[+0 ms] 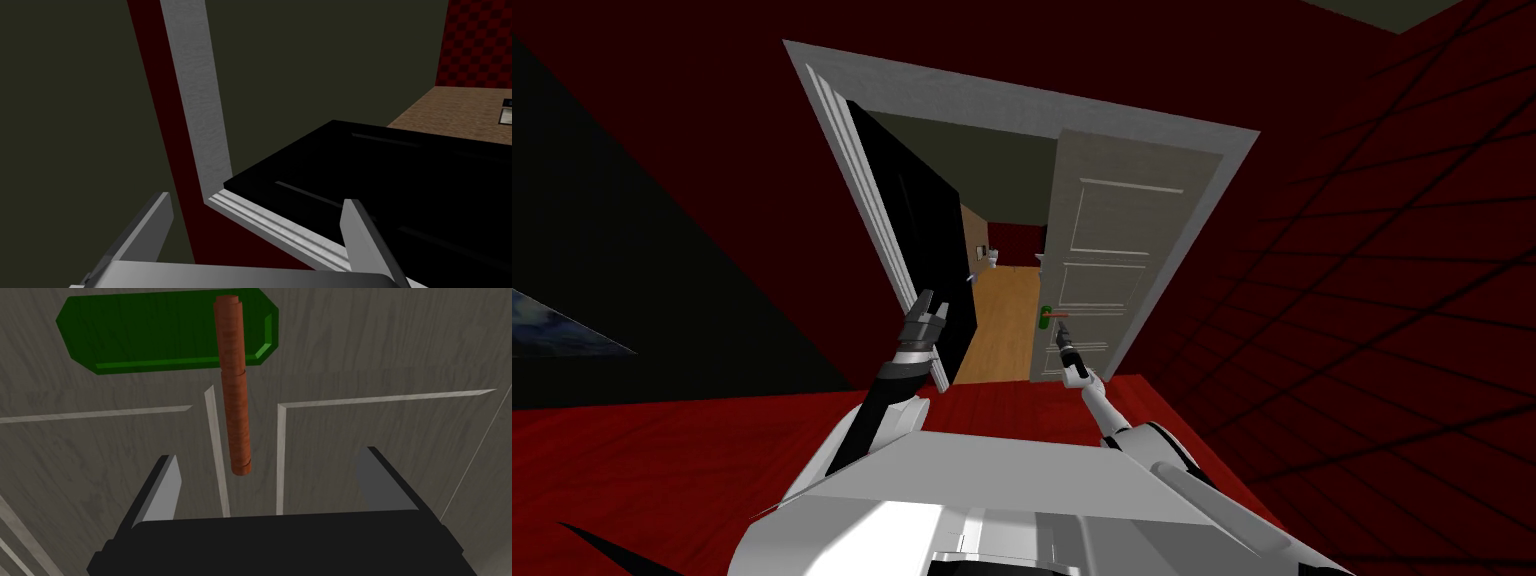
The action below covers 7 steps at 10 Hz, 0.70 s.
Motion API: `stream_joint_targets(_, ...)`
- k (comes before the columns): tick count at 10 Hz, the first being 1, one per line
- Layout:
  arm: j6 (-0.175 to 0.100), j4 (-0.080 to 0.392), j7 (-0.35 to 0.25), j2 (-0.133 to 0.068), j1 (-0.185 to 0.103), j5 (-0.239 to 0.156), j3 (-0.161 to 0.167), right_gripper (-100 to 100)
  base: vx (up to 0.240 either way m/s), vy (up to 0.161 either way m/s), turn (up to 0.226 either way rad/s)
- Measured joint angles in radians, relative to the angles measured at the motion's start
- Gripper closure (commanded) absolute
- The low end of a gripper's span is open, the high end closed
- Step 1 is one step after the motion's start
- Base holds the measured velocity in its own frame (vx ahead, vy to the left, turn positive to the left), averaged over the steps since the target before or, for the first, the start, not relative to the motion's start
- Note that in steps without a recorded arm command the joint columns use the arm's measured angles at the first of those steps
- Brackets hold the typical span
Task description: Push the door open
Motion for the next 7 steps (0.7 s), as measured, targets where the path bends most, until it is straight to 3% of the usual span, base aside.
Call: stream_joint_targets(7,-0.010,0.120,-0.006,-0.008,-0.065,-0.022,0.007,-100,-0.012,-0.067,0.066)
